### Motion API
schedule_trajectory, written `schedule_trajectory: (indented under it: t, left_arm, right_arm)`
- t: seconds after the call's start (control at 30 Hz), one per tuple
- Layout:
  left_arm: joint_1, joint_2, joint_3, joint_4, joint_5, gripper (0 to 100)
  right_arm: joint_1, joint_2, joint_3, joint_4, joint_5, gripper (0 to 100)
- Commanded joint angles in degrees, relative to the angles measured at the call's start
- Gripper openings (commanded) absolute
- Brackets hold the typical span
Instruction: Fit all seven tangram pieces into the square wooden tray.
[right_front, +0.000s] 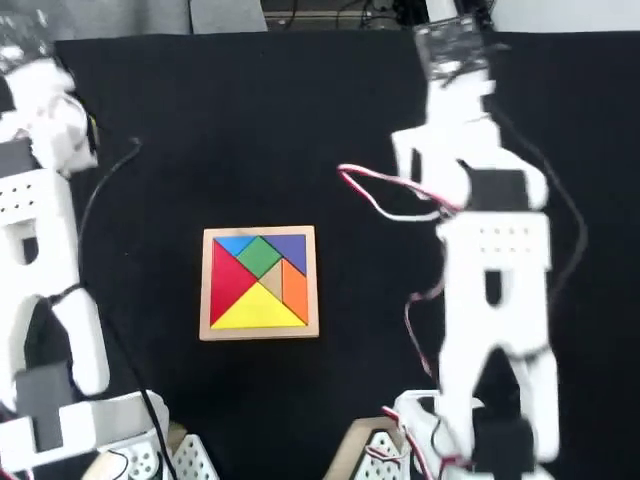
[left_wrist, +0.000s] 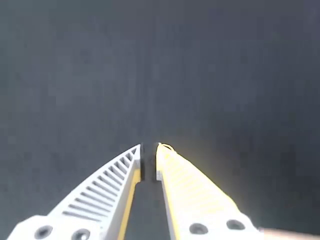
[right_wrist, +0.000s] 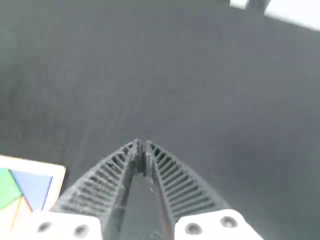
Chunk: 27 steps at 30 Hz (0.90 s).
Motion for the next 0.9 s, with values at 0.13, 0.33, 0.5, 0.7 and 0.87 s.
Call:
schedule_trajectory:
  t: [0.13, 0.33, 0.5, 0.7, 0.87]
  left_arm:
    - [1.8, -17.4, -12.9, 0.4, 0.3, 7]
    - [5.1, -33.8, -11.6, 0.4, 0.7, 7]
    - [10.2, -47.4, -4.4, 0.1, 0.7, 7]
    - [15.2, -62.4, 2.2, 0.0, 0.7, 7]
    - [15.3, -72.6, 12.0, -0.1, 0.4, 7]
  right_arm:
    - [2.6, -20.6, -6.8, -0.3, -0.5, 1.1]
    - [-0.2, -33.6, -10.8, 0.1, -0.5, 1.1]
    - [-0.5, -42.8, -10.9, 0.2, -0.5, 1.1]
    - [-0.2, -52.6, -10.8, 1.0, -0.5, 1.1]
    - [-0.2, -58.1, -10.8, 8.7, -0.9, 1.1]
